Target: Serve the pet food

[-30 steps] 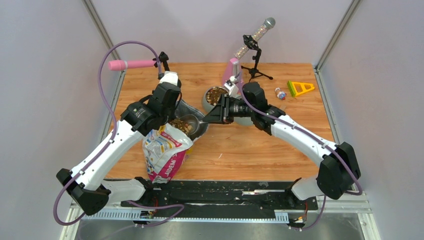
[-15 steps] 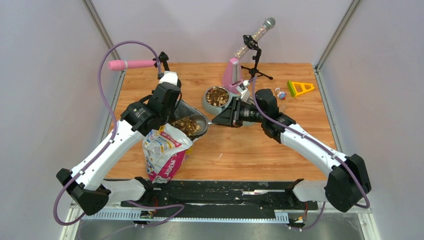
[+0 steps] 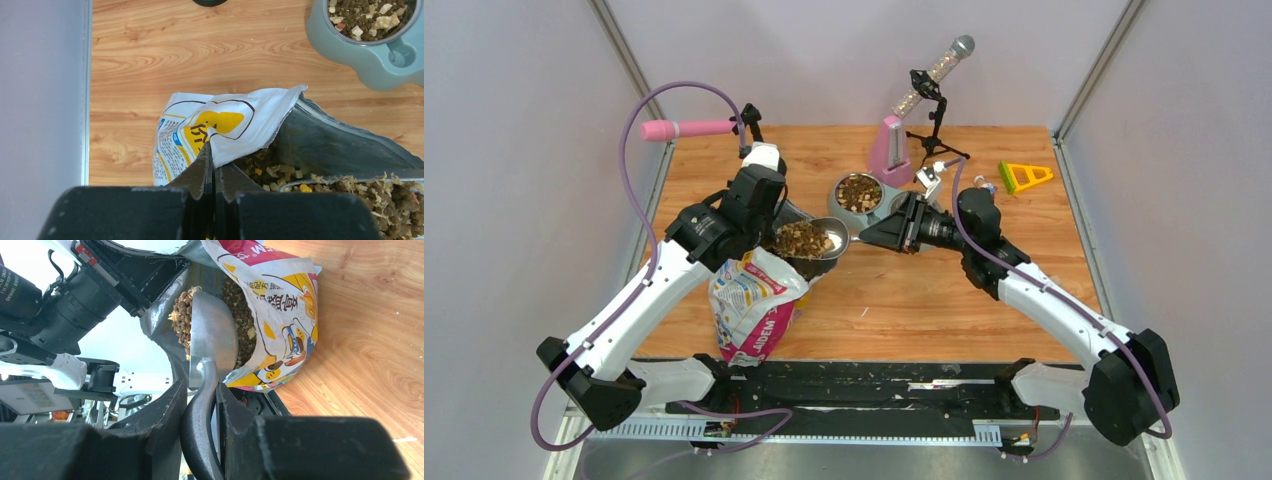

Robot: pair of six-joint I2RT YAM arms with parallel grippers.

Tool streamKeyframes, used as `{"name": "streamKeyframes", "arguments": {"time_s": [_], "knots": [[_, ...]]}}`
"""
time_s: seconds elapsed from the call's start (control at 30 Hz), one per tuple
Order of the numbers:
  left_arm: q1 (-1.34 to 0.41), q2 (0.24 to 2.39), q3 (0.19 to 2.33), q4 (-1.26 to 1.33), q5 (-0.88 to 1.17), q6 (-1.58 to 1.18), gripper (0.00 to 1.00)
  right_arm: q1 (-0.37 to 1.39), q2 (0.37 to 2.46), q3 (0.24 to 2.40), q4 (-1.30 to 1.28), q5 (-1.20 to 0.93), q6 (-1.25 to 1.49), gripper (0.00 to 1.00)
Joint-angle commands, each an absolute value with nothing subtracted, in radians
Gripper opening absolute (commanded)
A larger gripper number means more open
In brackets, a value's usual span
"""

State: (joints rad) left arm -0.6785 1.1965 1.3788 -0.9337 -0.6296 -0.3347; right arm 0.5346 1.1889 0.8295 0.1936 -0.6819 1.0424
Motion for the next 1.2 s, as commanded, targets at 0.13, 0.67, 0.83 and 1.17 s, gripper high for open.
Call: {"name": "streamKeyframes", "arguments": {"time_s": [0.13,0.67,0.83,1.17], "knots": [[-0.678,1.147,1.423,-0.759,-0.679,-0.340,0.00,0.513,1.149,0.784,0.388,-0.660,1.133,0.00],[-0.678,1.155,1.422,-0.758,-0.670,-0.349,0.00,0.522,1.175,0.735,0.495,-0.597,1.213,0.00],[-0.678,1.166,1.422,-0.763,-0.675,-0.351,0.00,0.523,1.180,0.741,0.497,-0.630,1.216,0.00],[-0.677,1.152,1.420,-0.757,-0.679,-0.349,0.00,0.520,1.131,0.744,0.380,-0.592,1.173,0.00]]}}
